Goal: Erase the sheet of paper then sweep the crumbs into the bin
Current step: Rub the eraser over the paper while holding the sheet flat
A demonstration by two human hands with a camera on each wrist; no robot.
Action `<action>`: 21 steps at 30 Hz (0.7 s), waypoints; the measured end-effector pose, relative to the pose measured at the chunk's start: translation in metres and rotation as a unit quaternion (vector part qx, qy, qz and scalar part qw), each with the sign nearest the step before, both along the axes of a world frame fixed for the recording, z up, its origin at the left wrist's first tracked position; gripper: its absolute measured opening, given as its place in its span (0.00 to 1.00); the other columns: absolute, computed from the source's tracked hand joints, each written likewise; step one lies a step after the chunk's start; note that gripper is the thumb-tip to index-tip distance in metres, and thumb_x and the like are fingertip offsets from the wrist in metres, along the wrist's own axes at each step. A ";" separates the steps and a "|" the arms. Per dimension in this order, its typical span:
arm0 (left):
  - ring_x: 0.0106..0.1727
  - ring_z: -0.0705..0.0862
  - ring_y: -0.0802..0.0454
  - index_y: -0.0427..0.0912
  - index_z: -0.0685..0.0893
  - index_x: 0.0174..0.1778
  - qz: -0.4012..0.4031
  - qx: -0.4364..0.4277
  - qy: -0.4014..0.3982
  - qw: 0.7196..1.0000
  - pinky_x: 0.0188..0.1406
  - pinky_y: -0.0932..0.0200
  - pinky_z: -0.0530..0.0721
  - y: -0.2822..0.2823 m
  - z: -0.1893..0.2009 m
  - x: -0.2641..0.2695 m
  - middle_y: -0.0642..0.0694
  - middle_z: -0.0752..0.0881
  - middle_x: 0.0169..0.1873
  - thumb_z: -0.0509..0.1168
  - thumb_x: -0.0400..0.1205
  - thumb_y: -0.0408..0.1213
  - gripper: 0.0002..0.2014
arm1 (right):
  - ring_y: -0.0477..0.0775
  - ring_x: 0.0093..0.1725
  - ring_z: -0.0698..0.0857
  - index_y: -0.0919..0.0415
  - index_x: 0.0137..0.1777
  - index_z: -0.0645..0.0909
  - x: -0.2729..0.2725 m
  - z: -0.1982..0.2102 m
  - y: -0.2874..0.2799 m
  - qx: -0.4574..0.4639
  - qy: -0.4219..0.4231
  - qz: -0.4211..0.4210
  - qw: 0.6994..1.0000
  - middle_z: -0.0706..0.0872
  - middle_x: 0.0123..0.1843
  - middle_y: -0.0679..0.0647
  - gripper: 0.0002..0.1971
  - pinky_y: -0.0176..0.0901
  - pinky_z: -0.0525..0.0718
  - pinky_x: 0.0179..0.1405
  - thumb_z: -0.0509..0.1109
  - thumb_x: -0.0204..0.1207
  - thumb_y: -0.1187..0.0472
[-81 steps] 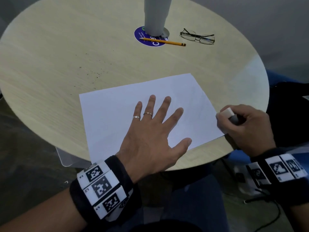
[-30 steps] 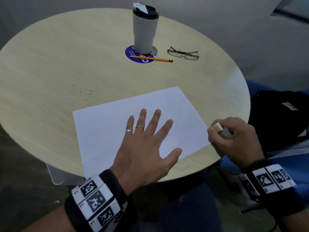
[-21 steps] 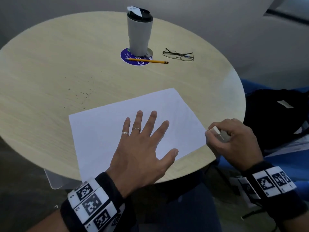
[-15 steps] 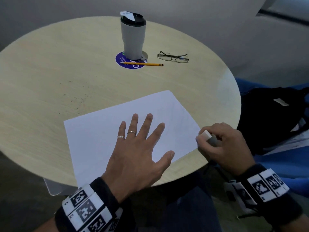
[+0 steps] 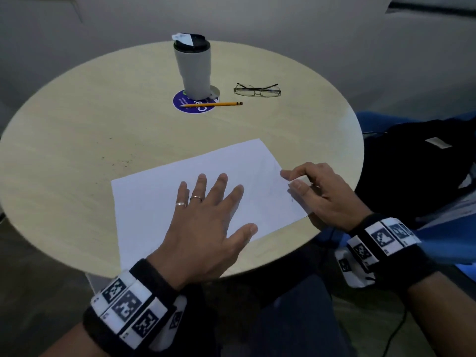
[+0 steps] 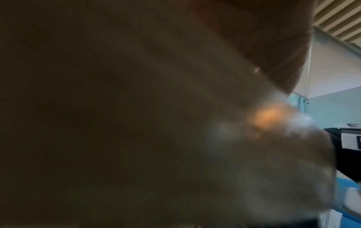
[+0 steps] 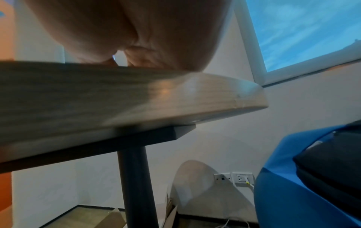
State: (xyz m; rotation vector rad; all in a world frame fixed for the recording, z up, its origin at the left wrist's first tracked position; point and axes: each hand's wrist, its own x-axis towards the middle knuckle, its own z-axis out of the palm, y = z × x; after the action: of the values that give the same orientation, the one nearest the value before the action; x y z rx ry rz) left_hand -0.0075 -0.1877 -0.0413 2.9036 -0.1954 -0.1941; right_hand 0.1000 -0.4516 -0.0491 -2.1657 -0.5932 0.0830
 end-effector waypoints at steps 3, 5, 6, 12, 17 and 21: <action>0.93 0.40 0.37 0.53 0.50 0.92 0.011 0.033 0.004 0.999 0.89 0.31 0.35 -0.011 0.010 0.000 0.46 0.44 0.93 0.45 0.89 0.64 0.36 | 0.47 0.61 0.93 0.53 0.55 0.83 0.004 -0.005 -0.007 0.037 0.036 -0.023 0.998 0.93 0.64 0.44 0.04 0.55 0.92 0.62 0.68 0.91 0.56; 0.93 0.42 0.34 0.44 0.50 0.91 0.013 0.053 0.009 0.998 0.89 0.30 0.38 -0.026 0.016 0.001 0.41 0.44 0.93 0.47 0.90 0.60 0.36 | 0.55 0.62 0.94 0.47 0.53 0.83 0.008 -0.008 -0.009 0.073 0.071 -0.029 0.994 0.94 0.63 0.47 0.06 0.69 0.90 0.65 0.67 0.91 0.49; 0.93 0.41 0.33 0.41 0.49 0.92 0.012 0.058 0.014 0.998 0.89 0.29 0.39 -0.035 0.018 0.003 0.39 0.43 0.93 0.47 0.91 0.60 0.38 | 0.55 0.64 0.93 0.48 0.52 0.82 0.010 -0.008 -0.009 0.085 0.080 -0.026 0.993 0.95 0.63 0.50 0.07 0.72 0.88 0.66 0.66 0.92 0.50; 0.92 0.34 0.33 0.34 0.37 0.92 0.010 0.075 0.077 0.994 0.87 0.27 0.35 -0.101 0.020 0.029 0.34 0.34 0.91 0.42 0.86 0.75 0.53 | 0.45 0.67 0.91 0.55 0.53 0.81 0.013 -0.007 -0.011 0.085 0.076 -0.009 0.993 0.95 0.58 0.61 0.08 0.68 0.86 0.70 0.64 0.94 0.56; 0.88 0.24 0.35 0.38 0.26 0.89 -0.034 0.065 0.128 0.989 0.87 0.31 0.29 -0.140 0.010 0.036 0.37 0.25 0.88 0.41 0.81 0.81 0.58 | 0.63 0.62 0.93 0.54 0.55 0.83 0.013 -0.008 -0.013 0.094 0.075 -0.025 0.992 0.95 0.61 0.44 0.05 0.63 0.89 0.66 0.67 0.93 0.58; 0.88 0.23 0.36 0.41 0.26 0.89 -0.096 0.092 0.107 0.985 0.89 0.32 0.33 -0.133 0.000 0.026 0.40 0.24 0.88 0.40 0.82 0.80 0.56 | 0.64 0.59 0.93 0.50 0.55 0.83 0.009 -0.005 -0.011 0.078 0.065 -0.023 0.995 0.94 0.63 0.40 0.06 0.75 0.89 0.60 0.67 0.89 0.50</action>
State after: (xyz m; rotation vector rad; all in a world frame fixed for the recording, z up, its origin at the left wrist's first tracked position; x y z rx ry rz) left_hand 0.0182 -0.3210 -0.0410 3.0130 -0.4426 -0.5813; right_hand 0.1090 -0.4622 -0.0538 -2.0048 -0.4592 0.1473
